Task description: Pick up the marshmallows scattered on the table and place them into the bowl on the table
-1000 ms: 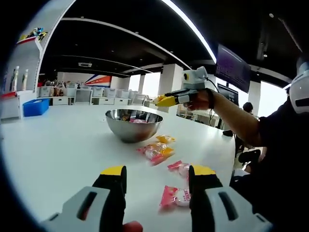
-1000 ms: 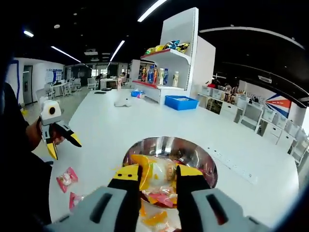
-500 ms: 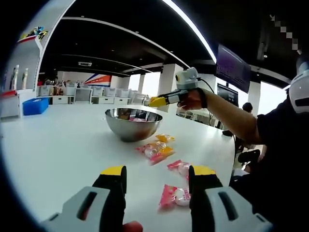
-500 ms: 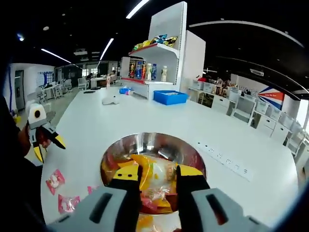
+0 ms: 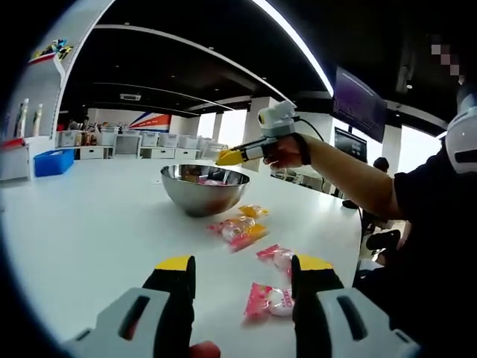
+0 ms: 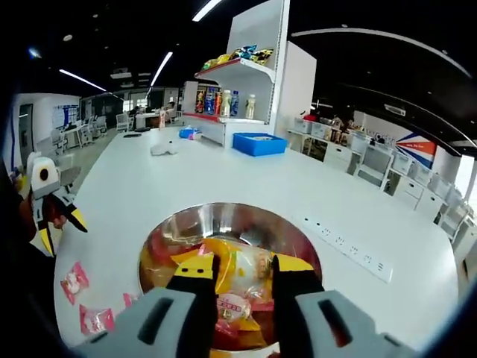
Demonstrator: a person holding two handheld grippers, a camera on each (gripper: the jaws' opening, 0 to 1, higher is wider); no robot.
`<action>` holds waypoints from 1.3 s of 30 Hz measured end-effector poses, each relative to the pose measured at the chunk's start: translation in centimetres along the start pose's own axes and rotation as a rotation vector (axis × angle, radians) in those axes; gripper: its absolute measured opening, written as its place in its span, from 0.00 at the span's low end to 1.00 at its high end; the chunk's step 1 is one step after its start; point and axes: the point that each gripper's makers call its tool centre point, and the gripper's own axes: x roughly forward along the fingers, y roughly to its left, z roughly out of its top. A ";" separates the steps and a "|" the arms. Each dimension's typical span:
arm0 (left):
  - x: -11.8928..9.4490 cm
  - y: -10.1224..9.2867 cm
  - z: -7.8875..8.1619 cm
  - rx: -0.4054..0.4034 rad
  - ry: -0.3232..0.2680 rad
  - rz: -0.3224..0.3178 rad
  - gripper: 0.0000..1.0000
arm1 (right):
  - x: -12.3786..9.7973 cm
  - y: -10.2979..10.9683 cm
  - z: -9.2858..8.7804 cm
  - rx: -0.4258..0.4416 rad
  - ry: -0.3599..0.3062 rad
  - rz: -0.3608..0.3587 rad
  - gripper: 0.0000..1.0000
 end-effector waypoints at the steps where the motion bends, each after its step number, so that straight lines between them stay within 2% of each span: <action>1: 0.0 0.0 0.0 0.000 0.000 -0.001 0.52 | 0.1 0.0 0.0 -0.001 0.001 -0.001 0.28; 9: 0.1 -0.1 -0.1 -0.001 0.002 -0.004 0.52 | 0.2 0.0 -0.1 0.003 0.003 -0.007 0.30; 13: 0.1 -0.1 -0.1 -0.002 0.002 -0.004 0.52 | 0.2 0.3 0.4 0.019 -0.028 -0.002 0.42; 18: 0.0 0.0 -0.1 -0.002 0.004 -0.002 0.52 | 0.2 0.3 0.7 0.033 -0.051 0.001 0.44; 30: 0.1 0.0 -0.2 -0.002 0.006 -0.003 0.52 | -0.9 0.5 0.4 0.041 -0.075 -0.009 0.44; 39: 0.3 -0.2 -0.1 0.003 0.007 -0.010 0.52 | -3.0 1.2 0.8 0.081 -0.163 -0.028 0.41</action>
